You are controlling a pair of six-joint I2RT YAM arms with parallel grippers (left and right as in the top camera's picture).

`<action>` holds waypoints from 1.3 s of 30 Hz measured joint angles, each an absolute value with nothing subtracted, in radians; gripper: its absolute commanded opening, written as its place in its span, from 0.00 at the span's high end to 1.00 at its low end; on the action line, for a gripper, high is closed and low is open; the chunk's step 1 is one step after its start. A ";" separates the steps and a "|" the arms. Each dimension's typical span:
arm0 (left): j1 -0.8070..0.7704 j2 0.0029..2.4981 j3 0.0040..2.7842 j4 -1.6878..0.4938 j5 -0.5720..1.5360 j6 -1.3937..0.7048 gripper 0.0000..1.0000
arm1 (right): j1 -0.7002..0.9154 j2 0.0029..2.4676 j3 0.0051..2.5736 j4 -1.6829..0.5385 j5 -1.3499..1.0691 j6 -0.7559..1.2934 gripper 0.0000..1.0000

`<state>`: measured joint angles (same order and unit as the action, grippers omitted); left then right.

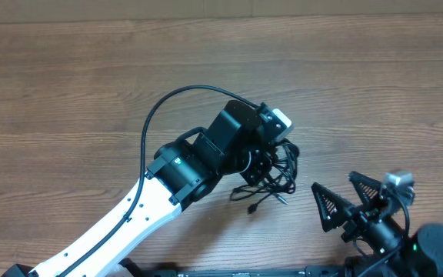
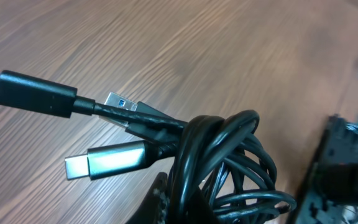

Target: Untangle cables

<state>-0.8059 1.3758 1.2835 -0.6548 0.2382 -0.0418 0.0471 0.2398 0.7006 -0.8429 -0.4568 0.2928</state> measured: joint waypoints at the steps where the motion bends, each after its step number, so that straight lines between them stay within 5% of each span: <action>1: -0.807 1.375 1.283 -0.648 0.259 -0.028 0.96 | 0.047 0.266 0.715 -0.865 -0.476 0.296 0.00; 18: -0.812 1.372 1.284 -0.609 0.471 0.082 0.96 | 0.047 0.510 0.829 -1.044 -0.655 0.311 0.00; 20: -0.812 1.372 1.284 -0.604 0.486 0.082 0.96 | 0.047 0.510 0.829 -1.044 -0.655 0.314 0.12; 24: -0.812 1.372 1.284 -0.600 0.493 0.082 0.96 | 0.047 0.510 0.830 -1.044 -0.658 0.312 0.57; 30: -0.812 1.372 1.284 -0.543 0.498 0.086 0.96 | 0.047 0.510 0.830 -1.042 -0.665 0.313 0.66; 39: -0.812 1.372 1.284 -0.501 0.498 0.116 0.96 | 0.047 0.510 0.831 -0.974 -0.671 0.313 0.94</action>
<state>-0.8120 1.3724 1.2839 -0.5007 0.4976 0.1158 0.0471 0.5098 0.8314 -0.9741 -0.6708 0.3134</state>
